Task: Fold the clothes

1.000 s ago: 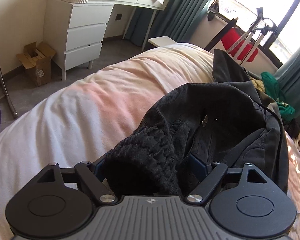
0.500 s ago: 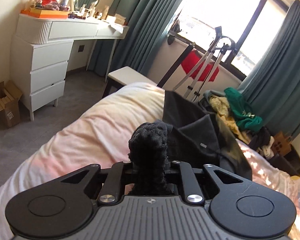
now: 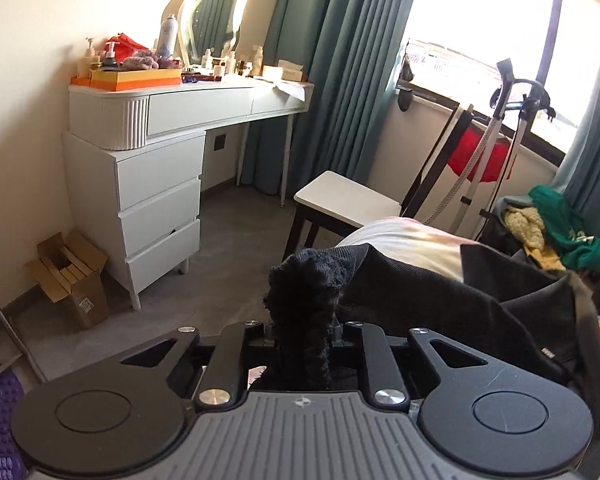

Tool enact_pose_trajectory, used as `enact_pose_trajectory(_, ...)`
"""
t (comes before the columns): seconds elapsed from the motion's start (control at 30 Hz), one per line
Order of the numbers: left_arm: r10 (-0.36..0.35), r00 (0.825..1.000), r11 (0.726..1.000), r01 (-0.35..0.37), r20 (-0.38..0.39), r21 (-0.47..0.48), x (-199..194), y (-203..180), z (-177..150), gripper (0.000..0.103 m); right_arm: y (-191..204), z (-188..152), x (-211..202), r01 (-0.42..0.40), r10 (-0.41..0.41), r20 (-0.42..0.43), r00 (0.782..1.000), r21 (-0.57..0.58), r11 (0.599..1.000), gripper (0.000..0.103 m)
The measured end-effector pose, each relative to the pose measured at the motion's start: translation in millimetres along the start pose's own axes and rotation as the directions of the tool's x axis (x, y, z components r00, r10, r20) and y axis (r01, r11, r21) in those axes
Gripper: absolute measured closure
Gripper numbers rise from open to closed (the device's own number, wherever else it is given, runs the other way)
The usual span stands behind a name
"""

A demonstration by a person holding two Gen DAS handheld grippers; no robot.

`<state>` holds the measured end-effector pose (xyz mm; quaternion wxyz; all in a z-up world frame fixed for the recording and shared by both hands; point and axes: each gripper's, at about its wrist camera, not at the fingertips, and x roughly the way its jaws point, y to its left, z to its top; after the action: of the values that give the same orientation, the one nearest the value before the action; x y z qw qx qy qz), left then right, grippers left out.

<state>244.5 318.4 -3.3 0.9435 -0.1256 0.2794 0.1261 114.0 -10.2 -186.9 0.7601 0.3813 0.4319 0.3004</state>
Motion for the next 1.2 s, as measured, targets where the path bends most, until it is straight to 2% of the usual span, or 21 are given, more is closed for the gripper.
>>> enact_pose_trajectory(0.07,0.025,1.0,0.999,-0.024,-0.007,0.025,15,8,-17,0.081,-12,-1,5,0.018,-0.018,0.003,1.0,0.037,0.999,0.09)
enact_pose_trajectory(0.13,-0.003,1.0,1.0,0.002,-0.012,-0.004,16,17,-29,0.079,-21,-1,3,0.009,-0.01,0.008,1.0,0.082,0.997,0.09)
enact_pose_trajectory(0.2,-0.01,1.0,1.0,0.01,0.003,-0.027,8,22,-32,0.069,-20,-2,-3,0.017,-0.018,0.012,1.0,0.069,0.997,0.086)
enact_pose_trajectory(0.3,-0.022,0.999,0.997,0.024,0.033,-0.079,-16,31,-35,0.042,-16,-3,-11,0.026,-0.026,0.006,1.0,0.024,0.999,0.075)
enact_pose_trajectory(0.33,-0.028,0.999,0.995,0.032,0.04,-0.095,-26,34,-36,0.025,-14,-3,-14,0.027,-0.027,0.0,1.0,0.006,1.0,0.066)
enact_pose_trajectory(0.37,-0.024,0.999,0.995,0.029,0.045,-0.1,-36,36,-36,0.015,-12,-4,-18,0.028,-0.028,-0.005,1.0,-0.012,1.0,0.053)
enact_pose_trajectory(0.4,-0.014,0.998,0.995,0.02,0.055,-0.097,-46,37,-36,0.014,-8,-7,-25,0.026,-0.026,0.004,1.0,-0.032,0.999,0.044)
enact_pose_trajectory(0.43,-0.009,0.998,0.996,0.015,0.064,-0.084,-58,37,-36,0.014,-3,-10,-33,0.025,-0.025,0.013,1.0,-0.053,0.998,0.026)
enact_pose_trajectory(0.47,-0.005,0.997,0.997,0.01,0.074,-0.07,-69,37,-37,0.013,1,-12,-42,0.035,-0.032,0.033,0.999,-0.08,0.996,0.016)
enact_pose_trajectory(0.57,-0.025,0.994,1.0,0.025,0.11,0.005,-114,25,-45,0.007,15,-13,-71,0.077,-0.062,0.083,0.995,-0.181,0.98,0.016)
enact_pose_trajectory(0.67,-0.08,0.989,0.995,0.073,0.127,0.062,-157,2,-57,0.003,30,-12,-106,0.143,-0.1,0.168,0.981,-0.271,0.952,0.016)
enact_pose_trajectory(0.83,-0.208,0.968,0.964,0.178,0.14,0.2,-224,-55,-95,0.003,41,-17,-177,0.268,-0.141,0.33,0.933,-0.377,0.887,0.017)
enact_pose_trajectory(0.93,-0.286,0.948,0.938,0.247,0.139,0.245,-251,-88,-126,0.003,38,2,-219,0.361,-0.174,0.417,0.892,-0.425,0.83,0.017)
enact_pose_trajectory(1.1,-0.375,0.919,0.912,0.342,0.121,0.225,-264,-123,-181,0.003,12,29,-284,0.49,-0.221,0.54,0.812,-0.425,0.761,0.017)
enact_pose_trajectory(1.17,-0.371,0.922,0.914,0.341,0.112,0.22,-257,-134,-201,0.003,-1,36,-299,0.512,-0.229,0.578,0.783,-0.391,0.765,0.017)
enact_pose_trajectory(1.2,-0.354,0.931,0.917,0.328,0.086,0.227,-251,-141,-208,0.004,-7,40,-305,0.512,-0.232,0.588,0.775,-0.369,0.776,0.017)
